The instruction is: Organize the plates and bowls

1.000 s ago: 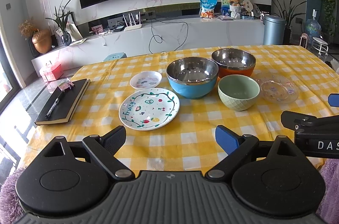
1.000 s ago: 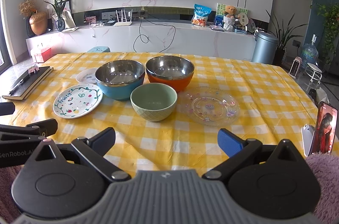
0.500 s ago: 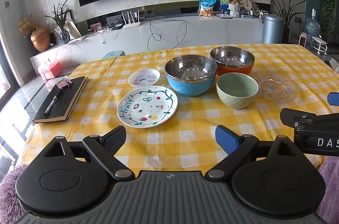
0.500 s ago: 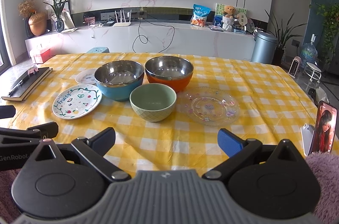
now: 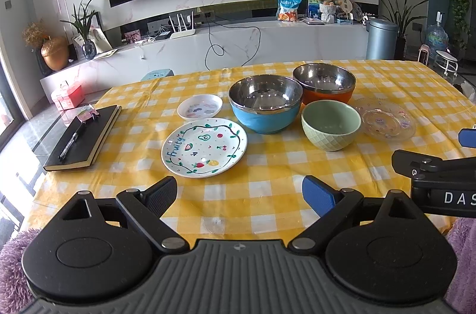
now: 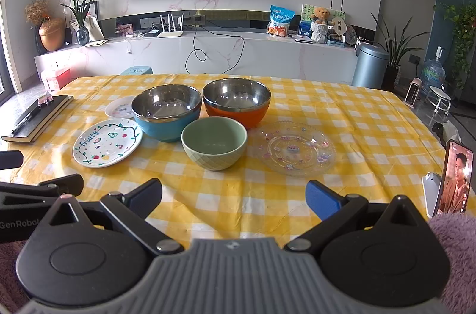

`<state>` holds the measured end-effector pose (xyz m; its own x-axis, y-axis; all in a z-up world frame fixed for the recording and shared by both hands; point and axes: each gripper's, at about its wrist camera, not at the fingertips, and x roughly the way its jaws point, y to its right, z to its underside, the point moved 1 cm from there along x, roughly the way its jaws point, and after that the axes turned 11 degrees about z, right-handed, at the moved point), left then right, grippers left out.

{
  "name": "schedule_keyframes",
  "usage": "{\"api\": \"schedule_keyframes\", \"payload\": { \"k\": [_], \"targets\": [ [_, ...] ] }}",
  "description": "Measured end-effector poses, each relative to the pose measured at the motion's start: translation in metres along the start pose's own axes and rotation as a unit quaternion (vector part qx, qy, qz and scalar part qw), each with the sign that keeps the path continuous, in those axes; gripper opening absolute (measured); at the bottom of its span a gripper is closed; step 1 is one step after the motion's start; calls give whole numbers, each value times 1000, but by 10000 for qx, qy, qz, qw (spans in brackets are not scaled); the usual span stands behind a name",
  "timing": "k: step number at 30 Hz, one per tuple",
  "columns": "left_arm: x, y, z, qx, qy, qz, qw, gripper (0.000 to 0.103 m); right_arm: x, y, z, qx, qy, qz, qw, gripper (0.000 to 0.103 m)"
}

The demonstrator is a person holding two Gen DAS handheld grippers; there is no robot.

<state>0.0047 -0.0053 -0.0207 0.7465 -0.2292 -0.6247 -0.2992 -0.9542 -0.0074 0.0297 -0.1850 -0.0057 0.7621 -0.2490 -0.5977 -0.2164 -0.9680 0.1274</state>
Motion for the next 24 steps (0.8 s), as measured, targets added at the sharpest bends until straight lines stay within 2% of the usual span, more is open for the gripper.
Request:
{"api": "schedule_keyframes", "payload": {
  "k": [24],
  "targets": [
    [2, 4, 2, -11, -61, 48, 10000, 103, 0, -1, 0, 4, -11, -7, 10000, 101]
  ]
}}
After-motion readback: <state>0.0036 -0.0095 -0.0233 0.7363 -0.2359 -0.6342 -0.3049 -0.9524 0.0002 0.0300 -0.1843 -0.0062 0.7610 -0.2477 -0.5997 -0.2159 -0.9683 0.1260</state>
